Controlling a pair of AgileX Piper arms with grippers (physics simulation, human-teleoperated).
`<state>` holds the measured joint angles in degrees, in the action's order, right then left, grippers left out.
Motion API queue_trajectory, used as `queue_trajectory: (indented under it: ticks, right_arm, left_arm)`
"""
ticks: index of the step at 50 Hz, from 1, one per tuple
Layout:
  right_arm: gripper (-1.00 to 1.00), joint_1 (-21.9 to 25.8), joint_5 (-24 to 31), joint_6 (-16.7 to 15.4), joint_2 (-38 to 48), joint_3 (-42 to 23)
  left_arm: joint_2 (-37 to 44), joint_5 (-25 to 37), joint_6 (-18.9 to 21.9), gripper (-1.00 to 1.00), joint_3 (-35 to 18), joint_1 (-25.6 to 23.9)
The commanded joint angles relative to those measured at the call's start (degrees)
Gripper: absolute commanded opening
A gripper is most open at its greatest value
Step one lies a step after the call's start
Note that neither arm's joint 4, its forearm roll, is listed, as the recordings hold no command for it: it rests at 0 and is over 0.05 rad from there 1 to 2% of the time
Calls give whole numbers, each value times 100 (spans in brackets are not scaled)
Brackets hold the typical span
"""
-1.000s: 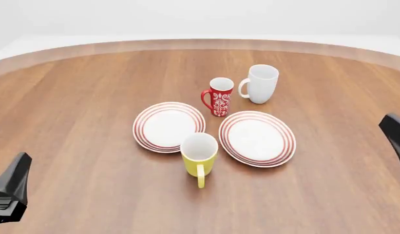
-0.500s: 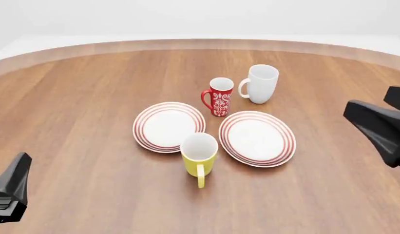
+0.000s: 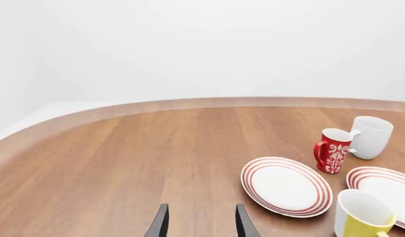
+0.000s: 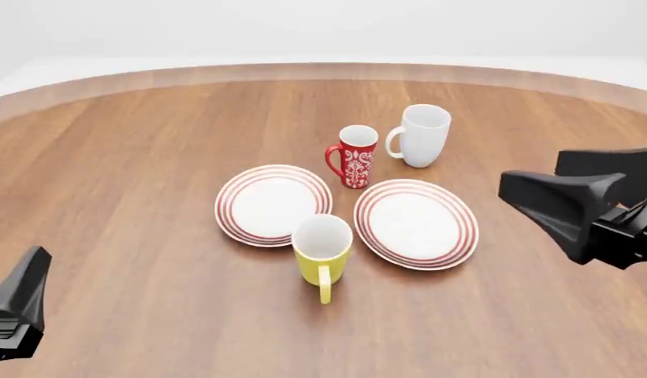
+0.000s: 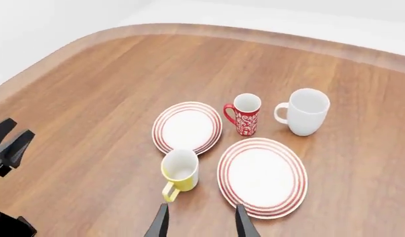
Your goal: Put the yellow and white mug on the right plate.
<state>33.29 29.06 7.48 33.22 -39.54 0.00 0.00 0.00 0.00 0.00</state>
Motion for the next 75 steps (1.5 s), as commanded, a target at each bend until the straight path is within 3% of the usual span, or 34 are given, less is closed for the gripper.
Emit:
queue_trajectory:
  ticks: [1, 16, 18, 19, 34, 40, 41, 52, 55, 58, 60, 75]
  right_arm:
    - [100, 312, -28, 306, 265, -59]
    - [100, 692, -66, 419, 391, -294]
    - [100, 728, -80, 339, 411, -313]
    - [100, 691, -74, 140, 390, -332]
    - [100, 654, -71, 196, 391, -303]
    - [100, 717, -120, 362, 802, -473]
    - [100, 671, -97, 532, 797, -487]
    - [100, 727, 130, 643, 1195, -881]
    - [100, 749, 243, 847, 1423, -873]
    - [100, 808, 244, 1290, 1425, -966]
    - [100, 787, 282, 1132, 1483, -1035]
    - [100, 707, 621, 1397, 2114, -1177]
  left_arm:
    - [0, 0, 0, 100, 0, 0]
    - [0, 0, 0, 100, 0, 0]
    - [0, 0, 0, 100, 0, 0]
    - [0, 0, 0, 100, 0, 0]
    - [0, 0, 0, 100, 0, 0]
    - [0, 0, 0, 100, 0, 0]
    - [0, 0, 0, 100, 0, 0]
    - [0, 0, 0, 100, 0, 0]
    - [0, 0, 0, 100, 0, 0]
    - [0, 0, 0, 100, 0, 0]
    - [0, 0, 0, 100, 0, 0]
    - [0, 0, 0, 100, 0, 0]
